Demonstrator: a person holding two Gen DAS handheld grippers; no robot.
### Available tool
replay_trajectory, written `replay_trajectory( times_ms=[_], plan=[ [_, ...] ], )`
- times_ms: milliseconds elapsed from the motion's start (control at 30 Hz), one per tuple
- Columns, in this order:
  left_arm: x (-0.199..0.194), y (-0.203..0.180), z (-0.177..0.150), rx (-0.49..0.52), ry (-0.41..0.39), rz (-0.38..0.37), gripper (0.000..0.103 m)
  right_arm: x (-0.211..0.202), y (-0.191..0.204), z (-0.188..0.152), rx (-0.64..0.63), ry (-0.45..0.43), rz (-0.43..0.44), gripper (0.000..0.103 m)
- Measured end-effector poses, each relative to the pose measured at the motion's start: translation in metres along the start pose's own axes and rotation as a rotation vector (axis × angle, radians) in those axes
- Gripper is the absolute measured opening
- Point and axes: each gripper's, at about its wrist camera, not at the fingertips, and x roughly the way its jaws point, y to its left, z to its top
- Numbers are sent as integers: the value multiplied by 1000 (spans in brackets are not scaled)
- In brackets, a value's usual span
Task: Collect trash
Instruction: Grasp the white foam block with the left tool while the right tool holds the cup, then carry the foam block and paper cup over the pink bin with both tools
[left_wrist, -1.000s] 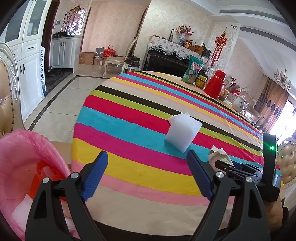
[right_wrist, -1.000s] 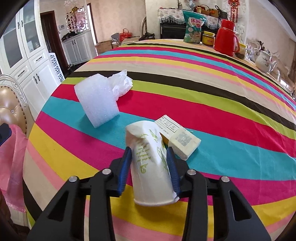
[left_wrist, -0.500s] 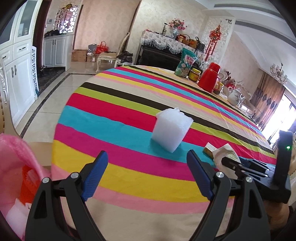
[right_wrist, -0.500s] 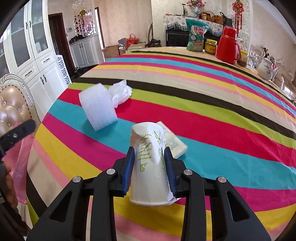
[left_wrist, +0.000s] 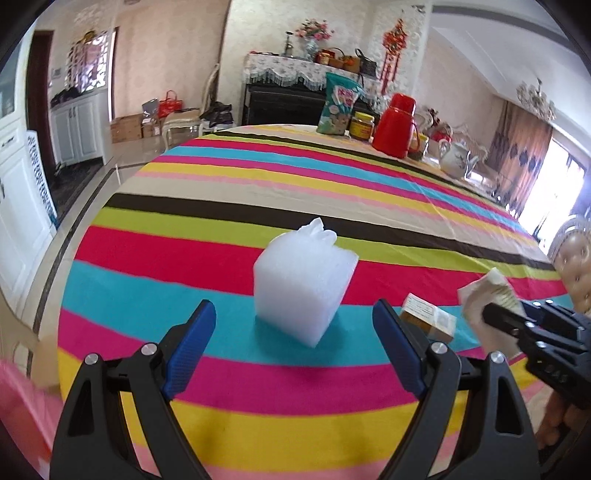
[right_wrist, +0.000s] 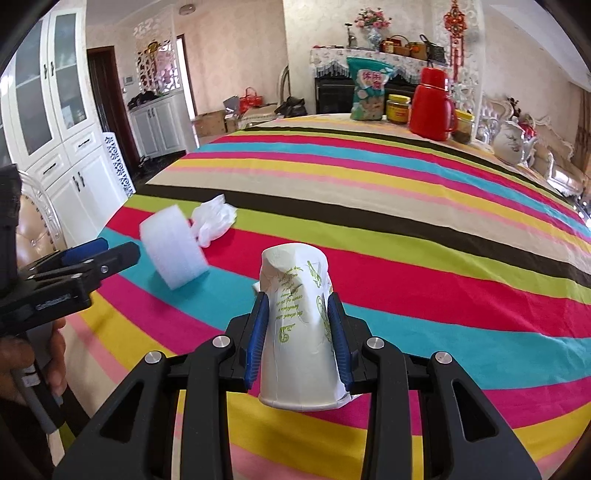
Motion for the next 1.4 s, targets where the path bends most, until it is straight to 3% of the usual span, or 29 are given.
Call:
replay_trajectory(
  times_ms=[400,533,600,1000,1400],
  plan=[
    [47,2,12,70,68,-49,83,3,-8,1,23,1,-17,33],
    [51,2,10,80,85,-70,65,4,-9,1,25,4,-19,33],
    [49,0,9,82,83,-78,65,5,-9,1,25,6,-19,33],
    [14,-15,-3,75,55,-86,64,4,-6,1,19,8,-14,33],
    [-59,6,-30,-35,-2,6,64,-11,17,1,-28,-19,34,33]
  ],
)
